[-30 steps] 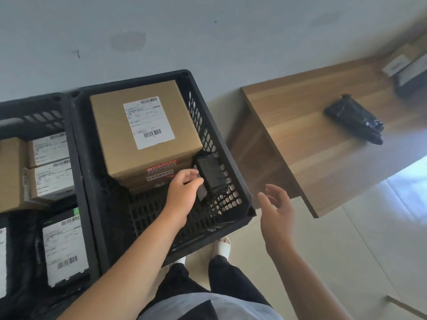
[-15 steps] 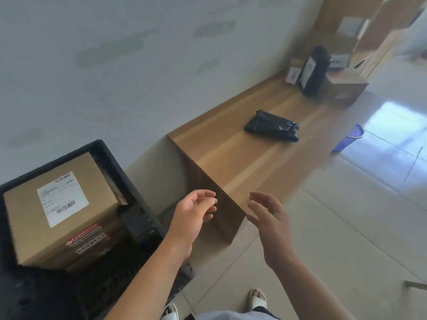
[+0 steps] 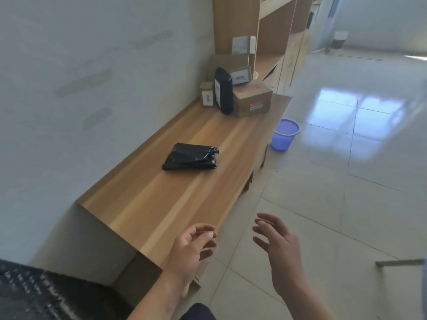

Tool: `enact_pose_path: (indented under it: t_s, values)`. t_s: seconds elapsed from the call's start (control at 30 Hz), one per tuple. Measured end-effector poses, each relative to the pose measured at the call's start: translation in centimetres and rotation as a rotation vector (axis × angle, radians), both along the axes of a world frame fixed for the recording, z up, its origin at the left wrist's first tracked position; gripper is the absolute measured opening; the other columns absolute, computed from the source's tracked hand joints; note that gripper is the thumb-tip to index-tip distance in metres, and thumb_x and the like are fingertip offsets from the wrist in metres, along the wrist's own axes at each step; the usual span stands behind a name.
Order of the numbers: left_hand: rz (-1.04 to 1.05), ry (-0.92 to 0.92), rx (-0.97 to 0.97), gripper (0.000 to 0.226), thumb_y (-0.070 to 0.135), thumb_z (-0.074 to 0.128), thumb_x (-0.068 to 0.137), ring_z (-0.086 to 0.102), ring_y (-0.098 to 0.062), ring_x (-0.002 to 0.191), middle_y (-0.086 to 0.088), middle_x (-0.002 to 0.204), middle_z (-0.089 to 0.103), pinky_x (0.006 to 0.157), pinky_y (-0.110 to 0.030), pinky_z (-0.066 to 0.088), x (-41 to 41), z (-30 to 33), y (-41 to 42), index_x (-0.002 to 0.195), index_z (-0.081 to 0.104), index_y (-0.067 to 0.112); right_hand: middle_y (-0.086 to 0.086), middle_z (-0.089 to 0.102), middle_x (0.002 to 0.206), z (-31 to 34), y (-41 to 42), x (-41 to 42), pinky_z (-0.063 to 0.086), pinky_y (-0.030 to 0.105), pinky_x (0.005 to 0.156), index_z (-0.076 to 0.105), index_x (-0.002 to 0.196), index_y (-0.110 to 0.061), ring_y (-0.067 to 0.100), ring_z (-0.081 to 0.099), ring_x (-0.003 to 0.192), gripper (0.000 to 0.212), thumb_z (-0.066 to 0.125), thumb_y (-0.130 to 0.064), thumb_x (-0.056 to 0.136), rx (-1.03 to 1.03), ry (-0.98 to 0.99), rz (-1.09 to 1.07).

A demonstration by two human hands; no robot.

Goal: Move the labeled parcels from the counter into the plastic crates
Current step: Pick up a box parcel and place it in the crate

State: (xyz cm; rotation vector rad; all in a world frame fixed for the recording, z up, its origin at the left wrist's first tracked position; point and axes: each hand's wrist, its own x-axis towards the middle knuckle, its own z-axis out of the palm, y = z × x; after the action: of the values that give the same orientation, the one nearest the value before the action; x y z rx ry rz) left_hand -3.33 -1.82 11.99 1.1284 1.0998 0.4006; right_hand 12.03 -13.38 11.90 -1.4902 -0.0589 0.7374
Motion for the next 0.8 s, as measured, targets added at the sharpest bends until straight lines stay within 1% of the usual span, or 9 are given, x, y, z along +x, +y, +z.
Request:
enact_pose_path:
  t_s: [0.1,0.23,0.37,0.5,0.57,0.73,0.8]
  values:
    - [-0.007,0.006,-0.014,0.012,0.010,0.065,0.099,0.072,-0.020,0.088,-0.012,0.102,0.077,0.088,-0.039,0.060,3.7,-0.5,1.9,0.102,0.077,0.013,0.010,0.074,0.104,-0.2,0.9,3.8,0.058,0.039,0.086,0.076,0.103,-0.013,0.025,0.070,0.099,0.017,0.063,-0.005,0.099,-0.012,0.008,-0.041]
    - [-0.027,-0.012,-0.029,0.012,0.007,0.064,0.099,0.069,-0.015,0.082,-0.009,0.095,0.076,0.081,-0.033,0.057,9.8,-1.3,5.6,0.101,0.075,0.011,0.011,0.074,0.105,-0.4,3.5,9.4,0.057,0.037,0.085,0.077,0.103,-0.013,0.024,0.071,0.097,0.017,0.063,-0.005,0.098,-0.039,0.006,-0.071]
    - [-0.071,-0.038,0.020,0.011,0.010,0.066,0.098,0.070,-0.017,0.089,-0.013,0.105,0.076,0.085,-0.034,0.058,16.8,-1.8,10.5,0.103,0.075,0.014,0.012,0.075,0.105,0.2,7.5,15.5,0.058,0.039,0.087,0.077,0.100,-0.014,0.025,0.071,0.097,0.017,0.064,-0.004,0.098,-0.076,-0.033,-0.072]
    - [-0.088,-0.098,0.002,0.012,0.010,0.066,0.098,0.069,-0.016,0.088,-0.014,0.108,0.076,0.082,-0.031,0.058,23.2,-1.2,15.6,0.101,0.076,0.016,0.015,0.073,0.107,2.0,11.9,21.8,0.056,0.039,0.086,0.076,0.101,-0.012,0.027,0.070,0.097,0.016,0.062,-0.005,0.099,-0.111,-0.062,-0.048]
    - [-0.110,-0.112,-0.005,0.012,0.013,0.067,0.098,0.071,-0.017,0.092,-0.012,0.109,0.076,0.081,-0.030,0.057,25.7,-1.1,18.3,0.102,0.076,0.018,0.015,0.073,0.106,2.7,13.8,24.5,0.056,0.039,0.085,0.077,0.101,-0.012,0.027,0.070,0.097,0.016,0.063,-0.006,0.099,-0.109,-0.069,-0.050]
    - [-0.088,-0.054,0.000,0.011,0.017,0.067,0.099,0.070,-0.018,0.098,-0.007,0.109,0.074,0.081,-0.029,0.055,31.7,-2.1,25.4,0.105,0.076,0.020,0.012,0.075,0.105,2.6,17.9,31.4,0.057,0.040,0.086,0.078,0.100,-0.012,0.026,0.071,0.096,0.014,0.064,-0.008,0.098,-0.155,-0.073,-0.041]
    - [-0.081,-0.033,0.007,0.010,0.019,0.067,0.099,0.069,-0.019,0.101,-0.007,0.111,0.072,0.084,-0.031,0.055,33.9,-2.5,27.9,0.107,0.074,0.020,0.012,0.075,0.105,2.2,19.5,34.1,0.057,0.040,0.086,0.078,0.100,-0.012,0.026,0.071,0.097,0.014,0.064,-0.008,0.099,-0.175,-0.060,-0.033]
